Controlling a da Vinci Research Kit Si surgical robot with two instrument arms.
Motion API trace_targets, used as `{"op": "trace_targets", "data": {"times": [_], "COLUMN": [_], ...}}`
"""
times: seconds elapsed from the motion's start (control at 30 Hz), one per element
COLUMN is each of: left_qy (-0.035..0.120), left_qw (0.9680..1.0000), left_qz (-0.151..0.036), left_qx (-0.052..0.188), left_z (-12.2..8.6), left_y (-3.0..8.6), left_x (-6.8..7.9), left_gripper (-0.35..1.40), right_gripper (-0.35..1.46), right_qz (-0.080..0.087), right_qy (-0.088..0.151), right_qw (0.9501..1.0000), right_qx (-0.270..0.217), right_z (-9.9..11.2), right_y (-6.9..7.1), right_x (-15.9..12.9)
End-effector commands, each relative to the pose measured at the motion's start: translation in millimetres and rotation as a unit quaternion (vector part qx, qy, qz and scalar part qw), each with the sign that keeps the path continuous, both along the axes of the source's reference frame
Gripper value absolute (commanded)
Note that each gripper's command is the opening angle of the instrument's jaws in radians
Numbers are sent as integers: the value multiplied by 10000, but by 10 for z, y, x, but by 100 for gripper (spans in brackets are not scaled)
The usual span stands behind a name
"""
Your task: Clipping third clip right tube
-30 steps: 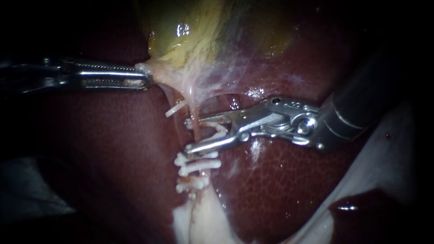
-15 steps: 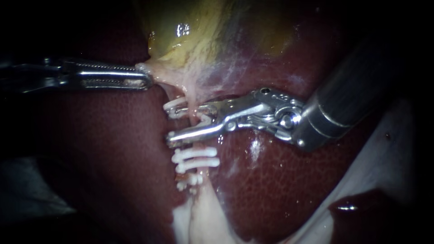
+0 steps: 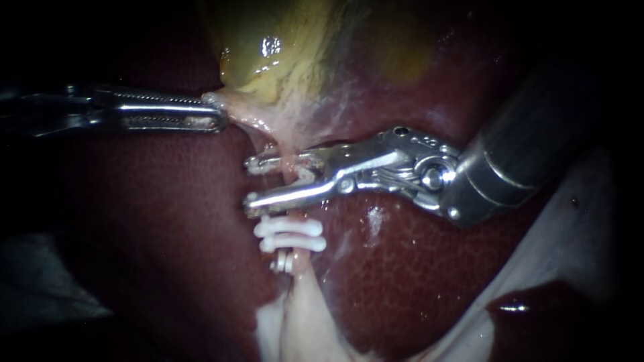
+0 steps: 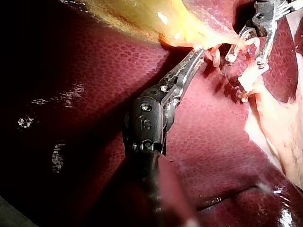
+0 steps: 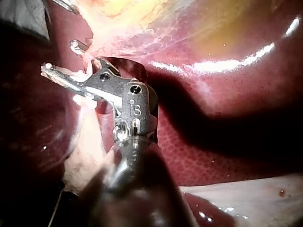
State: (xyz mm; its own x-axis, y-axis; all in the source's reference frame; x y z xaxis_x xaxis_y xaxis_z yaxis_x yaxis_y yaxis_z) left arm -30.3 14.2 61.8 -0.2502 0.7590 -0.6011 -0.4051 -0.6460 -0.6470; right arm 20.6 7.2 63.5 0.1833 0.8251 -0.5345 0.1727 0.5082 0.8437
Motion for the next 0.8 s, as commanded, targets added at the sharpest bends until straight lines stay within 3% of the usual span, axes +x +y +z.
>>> {"op": "trace_targets", "data": {"times": [0.03, 0.43, 0.57, 0.67, 0.8], "left_qy": [-2, -2, -2, -1, -1], "left_qw": [10000, 10000, 10000, 10000, 10000], "left_qz": [1, 1, 1, 0, -1], "left_qx": [0, 0, 0, 0, 0], "left_z": [0, 0, 1, 1, 1], "left_y": [0, 0, 0, 0, 0], "left_x": [0, 0, 0, 0, 0], "left_gripper": [-35, -35, -35, -35, -35], "right_gripper": [33, -10, -35, -35, -35], "right_qz": [0, -20, -29, 93, 47], "right_qy": [-2, -45, -49, -167, -242], "right_qw": [10000, 9998, 9997, 9996, 9995], "right_qx": [4, 204, 230, 200, 183], "right_z": [-1, -1, -1, -1, 1], "right_y": [0, -2, -3, -5, -3], "right_x": [0, -4, -6, -10, -14]}}
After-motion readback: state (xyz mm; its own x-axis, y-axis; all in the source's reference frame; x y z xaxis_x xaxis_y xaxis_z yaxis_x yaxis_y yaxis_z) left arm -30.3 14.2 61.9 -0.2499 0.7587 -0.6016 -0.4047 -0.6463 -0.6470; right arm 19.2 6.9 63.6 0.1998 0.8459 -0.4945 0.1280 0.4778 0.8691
